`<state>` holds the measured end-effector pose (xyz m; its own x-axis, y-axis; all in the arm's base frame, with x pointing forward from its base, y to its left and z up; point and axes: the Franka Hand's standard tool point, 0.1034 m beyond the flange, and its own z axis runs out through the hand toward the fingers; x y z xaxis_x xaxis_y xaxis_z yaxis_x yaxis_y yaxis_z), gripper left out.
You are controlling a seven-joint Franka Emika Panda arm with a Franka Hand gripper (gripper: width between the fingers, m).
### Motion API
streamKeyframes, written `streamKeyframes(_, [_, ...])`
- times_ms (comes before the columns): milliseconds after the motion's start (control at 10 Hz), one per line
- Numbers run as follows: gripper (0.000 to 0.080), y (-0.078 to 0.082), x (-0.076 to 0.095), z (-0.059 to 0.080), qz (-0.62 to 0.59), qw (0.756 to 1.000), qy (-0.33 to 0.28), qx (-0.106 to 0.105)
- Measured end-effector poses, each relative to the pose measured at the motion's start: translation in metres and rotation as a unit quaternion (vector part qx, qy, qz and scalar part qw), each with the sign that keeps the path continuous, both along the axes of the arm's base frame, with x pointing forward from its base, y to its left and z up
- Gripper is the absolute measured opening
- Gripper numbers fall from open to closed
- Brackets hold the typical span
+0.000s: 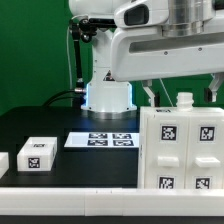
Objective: Assemble cabinet
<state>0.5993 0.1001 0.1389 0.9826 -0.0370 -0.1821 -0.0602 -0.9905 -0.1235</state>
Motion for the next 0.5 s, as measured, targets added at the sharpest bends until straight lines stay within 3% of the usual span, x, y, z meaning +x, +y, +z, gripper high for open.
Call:
streamKeyframes(200, [0.0649, -0.008, 0.0, 0.008, -0.002, 1.0, -0.005, -0.001])
streamKeyframes(400, [0.0649, -0.038, -0.02, 0.02, 0.012, 1.0, -0.019, -0.004])
streamKeyframes(500, [0.0649, -0.055, -0.031, 0.016, 0.018, 0.999, -0.027, -0.006])
